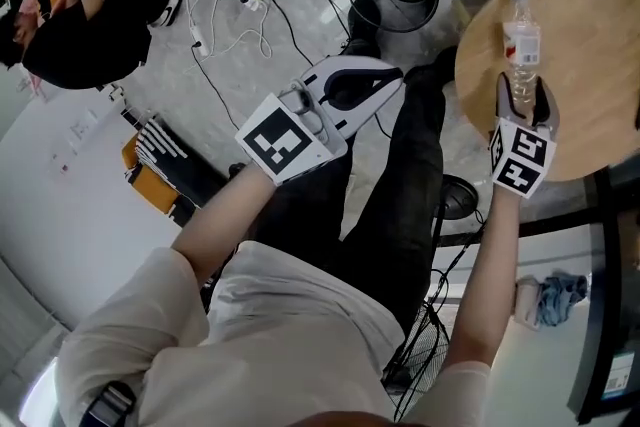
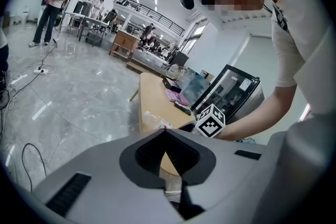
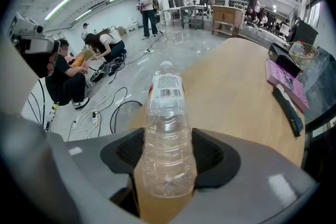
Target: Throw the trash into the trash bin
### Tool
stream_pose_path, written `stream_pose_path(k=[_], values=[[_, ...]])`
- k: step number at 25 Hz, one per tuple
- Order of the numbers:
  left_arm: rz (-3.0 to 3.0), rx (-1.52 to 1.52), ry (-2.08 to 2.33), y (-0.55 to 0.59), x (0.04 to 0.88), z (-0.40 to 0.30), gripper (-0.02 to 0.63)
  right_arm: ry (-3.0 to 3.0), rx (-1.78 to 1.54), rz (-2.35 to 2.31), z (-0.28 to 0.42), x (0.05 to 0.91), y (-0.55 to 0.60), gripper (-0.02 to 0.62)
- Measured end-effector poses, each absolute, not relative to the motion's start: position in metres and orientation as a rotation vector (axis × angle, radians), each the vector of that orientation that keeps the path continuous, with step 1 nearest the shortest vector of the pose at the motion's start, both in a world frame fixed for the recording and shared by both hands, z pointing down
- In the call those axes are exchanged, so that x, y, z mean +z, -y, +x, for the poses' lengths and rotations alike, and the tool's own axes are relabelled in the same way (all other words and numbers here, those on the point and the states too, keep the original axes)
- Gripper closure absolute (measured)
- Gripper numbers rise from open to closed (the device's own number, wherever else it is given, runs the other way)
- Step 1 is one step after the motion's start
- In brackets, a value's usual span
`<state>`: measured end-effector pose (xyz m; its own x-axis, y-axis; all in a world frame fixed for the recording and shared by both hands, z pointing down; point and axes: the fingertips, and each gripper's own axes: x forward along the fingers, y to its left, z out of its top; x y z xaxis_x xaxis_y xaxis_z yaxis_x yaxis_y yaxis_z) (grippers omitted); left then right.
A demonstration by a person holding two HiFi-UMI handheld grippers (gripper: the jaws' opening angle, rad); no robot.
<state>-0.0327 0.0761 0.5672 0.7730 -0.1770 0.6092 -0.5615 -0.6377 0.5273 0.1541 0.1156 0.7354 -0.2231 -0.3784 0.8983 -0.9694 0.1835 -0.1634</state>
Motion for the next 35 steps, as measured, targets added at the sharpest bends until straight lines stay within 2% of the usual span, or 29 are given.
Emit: stream_pose_path(k=[9, 17, 25, 35], values=[[2.190, 0.650, 0.587, -0.075, 0.583, -0.098, 0.600, 1.772, 1.034, 1.091, 0.016, 0.733, -0.111, 0.307], [2.151, 0.653, 0.637, -0.071, 0.606, -0.144, 0.600, 1.713, 1.120, 0.998, -0.058, 0.776, -0.128, 0.306], [2.127, 0.677, 0.640, -0.077, 0.646, -0.175, 0.600, 1.595, 1.181, 0.931, -0.097, 0.870, -0.152, 0.302], [2.081, 0.659, 0.626, -0.088, 0.684, -0.182, 0.600, 1.505, 1.143, 0.822, -0.111, 0.953, -0.158, 0.288]])
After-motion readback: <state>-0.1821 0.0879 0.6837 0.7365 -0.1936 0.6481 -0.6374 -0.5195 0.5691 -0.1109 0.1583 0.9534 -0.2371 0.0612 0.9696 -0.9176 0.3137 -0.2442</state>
